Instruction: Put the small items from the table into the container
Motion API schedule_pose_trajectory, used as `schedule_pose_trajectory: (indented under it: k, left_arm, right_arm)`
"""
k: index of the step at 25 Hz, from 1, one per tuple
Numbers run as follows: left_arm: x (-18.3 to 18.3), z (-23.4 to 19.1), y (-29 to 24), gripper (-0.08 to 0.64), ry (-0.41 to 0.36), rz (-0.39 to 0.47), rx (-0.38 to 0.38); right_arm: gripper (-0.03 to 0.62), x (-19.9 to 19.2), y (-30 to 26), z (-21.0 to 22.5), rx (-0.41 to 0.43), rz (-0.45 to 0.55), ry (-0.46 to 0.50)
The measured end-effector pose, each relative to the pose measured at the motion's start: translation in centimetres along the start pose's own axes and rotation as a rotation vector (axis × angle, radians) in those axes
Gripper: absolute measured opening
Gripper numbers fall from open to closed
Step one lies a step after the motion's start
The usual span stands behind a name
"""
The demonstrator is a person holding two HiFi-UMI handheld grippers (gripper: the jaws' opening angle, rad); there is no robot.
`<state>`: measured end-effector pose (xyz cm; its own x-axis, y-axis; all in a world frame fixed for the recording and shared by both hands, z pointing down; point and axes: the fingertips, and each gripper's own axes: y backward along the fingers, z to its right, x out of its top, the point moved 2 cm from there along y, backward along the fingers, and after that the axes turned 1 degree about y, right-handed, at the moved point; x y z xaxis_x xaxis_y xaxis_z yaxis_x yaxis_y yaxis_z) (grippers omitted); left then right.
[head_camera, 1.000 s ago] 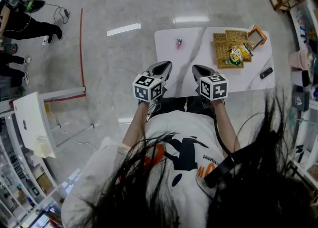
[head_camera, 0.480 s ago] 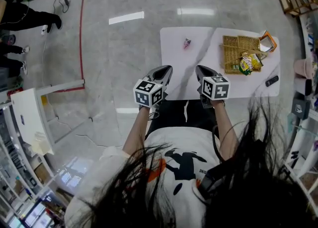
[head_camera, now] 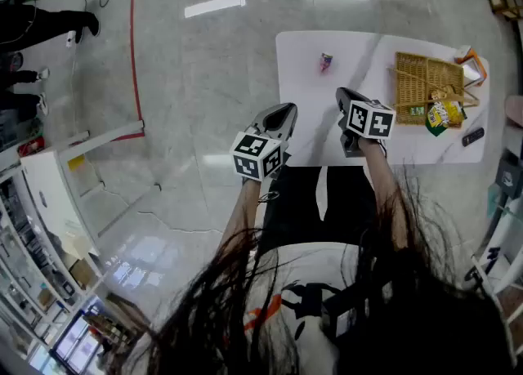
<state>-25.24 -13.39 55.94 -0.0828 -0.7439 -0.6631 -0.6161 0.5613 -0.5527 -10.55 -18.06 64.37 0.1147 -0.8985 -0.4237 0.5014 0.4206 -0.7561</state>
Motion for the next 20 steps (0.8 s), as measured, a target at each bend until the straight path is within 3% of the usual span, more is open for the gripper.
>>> schedule_pose_trajectory:
  k: [5, 7, 12, 17, 20]
  left_arm:
    - [-1.8, -1.8, -2.1, 0.006, 0.039, 0.001, 0.015]
    - [-2.7, -2.2, -2.7, 0.006, 0.044, -0.004, 0.016]
    - [-4.7, -3.4, -3.5, 0.006, 0.066, -0.027, 0.034]
    - [-5.9, -4.0, -3.5, 0.006, 0.082, -0.048, 0.046]
    - [-6.4, -4.1, -3.7, 0.006, 0.089, -0.055, 0.055]
  right_arm:
    - [0.037, -0.3, -4.6, 2.6, -0.075, -0.060, 0.054]
    - [0.104, -0.3, -6.3, 3.2, -0.087, -0.072, 0.075]
    - [0.184, 1.0, -10.6, 3.6, -0.103, -0.059, 0.116]
    - [0.202, 1.2, -13.4, 5.1, -0.230, -0.072, 0.173]
    - [0.202, 0.7, -14.8, 5.6, -0.251, -0.121, 0.229]
